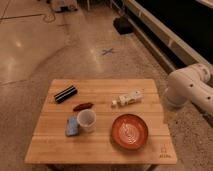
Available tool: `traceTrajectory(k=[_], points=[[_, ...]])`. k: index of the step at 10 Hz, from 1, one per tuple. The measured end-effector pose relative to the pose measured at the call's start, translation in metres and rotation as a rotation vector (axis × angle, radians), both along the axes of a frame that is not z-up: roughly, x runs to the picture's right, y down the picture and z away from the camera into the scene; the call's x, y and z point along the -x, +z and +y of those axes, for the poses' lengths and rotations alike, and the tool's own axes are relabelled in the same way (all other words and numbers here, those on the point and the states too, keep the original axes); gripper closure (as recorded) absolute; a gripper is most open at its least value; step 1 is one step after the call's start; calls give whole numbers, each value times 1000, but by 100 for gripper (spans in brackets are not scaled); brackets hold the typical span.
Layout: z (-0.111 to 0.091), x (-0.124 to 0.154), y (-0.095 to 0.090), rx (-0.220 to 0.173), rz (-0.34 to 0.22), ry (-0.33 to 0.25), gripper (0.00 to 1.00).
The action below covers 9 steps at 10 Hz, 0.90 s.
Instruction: Pick up the ceramic bowl
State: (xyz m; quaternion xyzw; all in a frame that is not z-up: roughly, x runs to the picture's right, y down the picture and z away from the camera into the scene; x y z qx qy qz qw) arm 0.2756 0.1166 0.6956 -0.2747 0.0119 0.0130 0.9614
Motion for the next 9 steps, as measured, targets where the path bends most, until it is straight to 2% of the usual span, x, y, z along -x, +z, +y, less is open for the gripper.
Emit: traceTrajectory(k=[2,4,7,9], points=[[16,10,17,-4,-20,-14,35],[26,19,23,-7,-42,-30,35],[55,31,41,-15,-99,-100,35],[63,41,50,-17,-128,-140,35]])
